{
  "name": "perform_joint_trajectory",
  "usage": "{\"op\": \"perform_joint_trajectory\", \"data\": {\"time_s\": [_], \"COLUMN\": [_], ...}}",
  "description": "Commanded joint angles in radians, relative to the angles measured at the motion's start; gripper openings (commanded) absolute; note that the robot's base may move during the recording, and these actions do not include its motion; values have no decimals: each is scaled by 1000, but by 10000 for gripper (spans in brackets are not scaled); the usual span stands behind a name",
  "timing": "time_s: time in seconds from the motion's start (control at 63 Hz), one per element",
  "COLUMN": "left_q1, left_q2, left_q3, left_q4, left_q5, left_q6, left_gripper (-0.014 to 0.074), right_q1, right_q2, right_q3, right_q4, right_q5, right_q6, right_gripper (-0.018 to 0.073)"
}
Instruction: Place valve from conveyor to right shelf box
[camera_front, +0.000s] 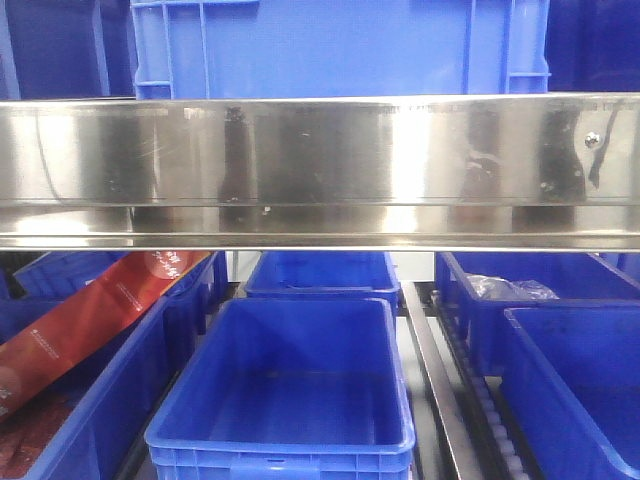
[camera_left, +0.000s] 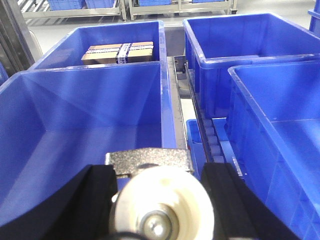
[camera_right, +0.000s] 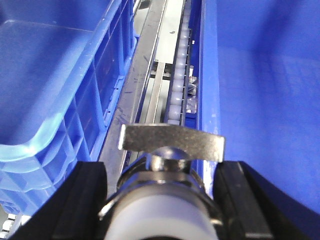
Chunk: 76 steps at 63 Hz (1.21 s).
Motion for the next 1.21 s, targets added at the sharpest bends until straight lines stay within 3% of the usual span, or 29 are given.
{"op": "perform_joint_trajectory", "data": {"time_s": [0.0, 0.397, 0.556, 0.619, 0.762, 0.968, 1.063, 1.19], "left_q1": [-1, -1, -3, -34, -153, -370, -440, -487], "left_q2": [-8, -8, -8, -6, 20, 189, 276, 387], "left_q3": [-11, -11, -11, -11, -23, -173, -260, -339], "left_q4": [-7, -10, -89, -130, -133, -133, -133, -133], "left_q5": [-58, -59, -82, -115, -179, -193, -193, -185], "left_q6": [-7, -7, -7, 12, 32, 32, 32, 32], "left_gripper": [-111, -111, -111, -111, -111, -111, -111, -111], "right_q1": [-4, -4, -4, -3, 29, 175, 230, 289], "right_q2": [-11, -11, -11, -11, 9, 116, 174, 257], "right_q3": [-15, -15, -17, -21, -68, -207, -259, -282], "right_q4": [-2, 7, 29, 71, 123, 123, 123, 123], "right_q5": [-63, -114, -148, -184, -242, -306, -324, -365], "right_q6": [-6, -6, -6, -6, -6, -6, -6, -6], "right_gripper": [-154, -154, -154, -154, -154, -154, -154, -154]}}
